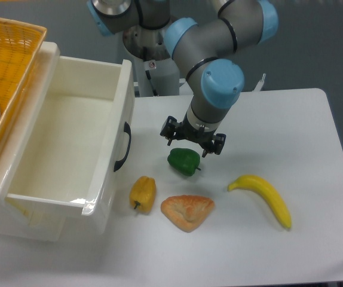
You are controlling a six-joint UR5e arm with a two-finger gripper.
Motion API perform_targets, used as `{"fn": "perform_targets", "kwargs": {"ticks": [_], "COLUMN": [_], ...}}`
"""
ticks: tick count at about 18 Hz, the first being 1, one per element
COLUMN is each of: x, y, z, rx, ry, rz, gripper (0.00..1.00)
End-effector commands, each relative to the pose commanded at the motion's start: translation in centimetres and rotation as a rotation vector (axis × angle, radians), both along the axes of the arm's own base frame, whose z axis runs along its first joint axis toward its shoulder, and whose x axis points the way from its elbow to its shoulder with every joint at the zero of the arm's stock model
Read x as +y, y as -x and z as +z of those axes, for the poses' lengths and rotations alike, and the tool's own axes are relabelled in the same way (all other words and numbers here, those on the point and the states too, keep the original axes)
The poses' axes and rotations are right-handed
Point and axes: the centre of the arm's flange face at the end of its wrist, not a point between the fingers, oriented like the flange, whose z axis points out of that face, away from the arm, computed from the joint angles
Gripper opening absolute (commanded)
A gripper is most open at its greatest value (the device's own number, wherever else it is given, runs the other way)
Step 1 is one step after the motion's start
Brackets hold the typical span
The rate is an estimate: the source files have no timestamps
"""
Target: Pick up the green chilies
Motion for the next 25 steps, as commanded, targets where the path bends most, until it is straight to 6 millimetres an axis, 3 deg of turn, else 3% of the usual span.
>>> {"fn": "perform_targets", "kwargs": {"ticks": [6,10,22,25], "x": [1.2,0.7,0.7,1.2], "y": [-1.5,-2.0,-0.8,-1.4], "z": [-2.7,-4.2,-3.4,-4.2], "rx": [0.013,0.002,0.033,0.032], "ry": [0.094,0.120,0.114,0.169], "rz": [-0.139,-0.145,-0.488,-0.644], "gripper": [1.00,1.00,1.00,1.00]}}
